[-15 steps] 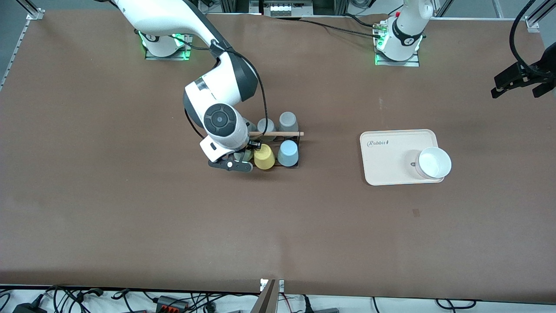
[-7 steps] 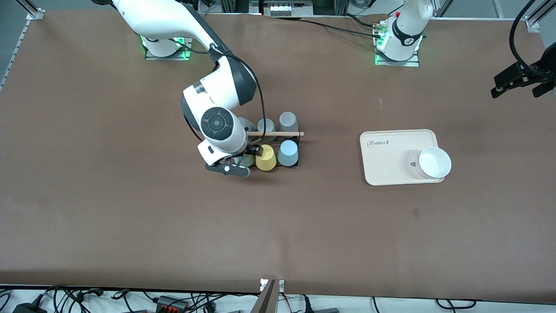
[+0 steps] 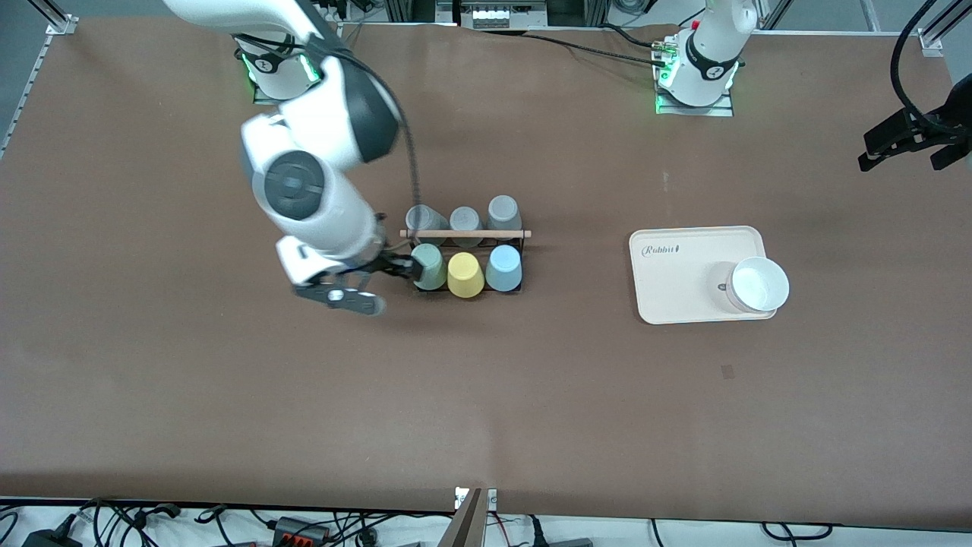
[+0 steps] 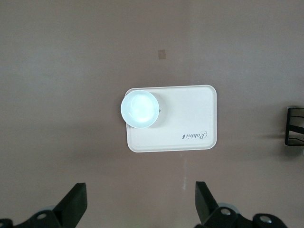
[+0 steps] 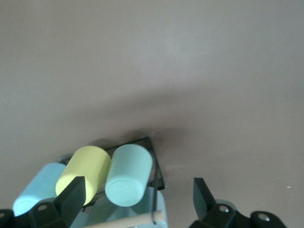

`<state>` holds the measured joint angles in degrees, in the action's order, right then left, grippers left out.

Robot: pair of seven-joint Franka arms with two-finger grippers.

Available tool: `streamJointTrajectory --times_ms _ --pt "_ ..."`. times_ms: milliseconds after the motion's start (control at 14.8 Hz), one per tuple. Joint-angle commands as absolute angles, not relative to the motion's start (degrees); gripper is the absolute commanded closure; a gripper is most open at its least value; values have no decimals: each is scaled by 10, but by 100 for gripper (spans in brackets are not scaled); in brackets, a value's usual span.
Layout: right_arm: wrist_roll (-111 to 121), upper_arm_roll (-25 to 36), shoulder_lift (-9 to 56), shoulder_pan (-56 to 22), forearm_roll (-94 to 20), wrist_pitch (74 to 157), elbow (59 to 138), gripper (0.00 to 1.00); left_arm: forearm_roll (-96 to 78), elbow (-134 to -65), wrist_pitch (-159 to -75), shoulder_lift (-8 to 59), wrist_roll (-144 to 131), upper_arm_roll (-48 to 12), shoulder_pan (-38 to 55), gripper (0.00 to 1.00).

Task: Hang scattered cups on rack with three cups
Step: 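Open the right gripper and pull it back from the rack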

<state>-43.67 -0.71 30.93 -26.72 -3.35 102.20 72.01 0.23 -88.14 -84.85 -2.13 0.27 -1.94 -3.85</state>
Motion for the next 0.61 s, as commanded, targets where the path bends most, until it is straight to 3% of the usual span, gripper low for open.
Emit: streamJointTrajectory --times_ms 0,541 --pt "-417 -13 280 -214 -32 1013 725 0 3 -874 -839 -21 1 -21 -40 0" --pt "-136 -13 215 -59 -10 947 722 0 3 -873 -838 -21 1 -20 -40 0"
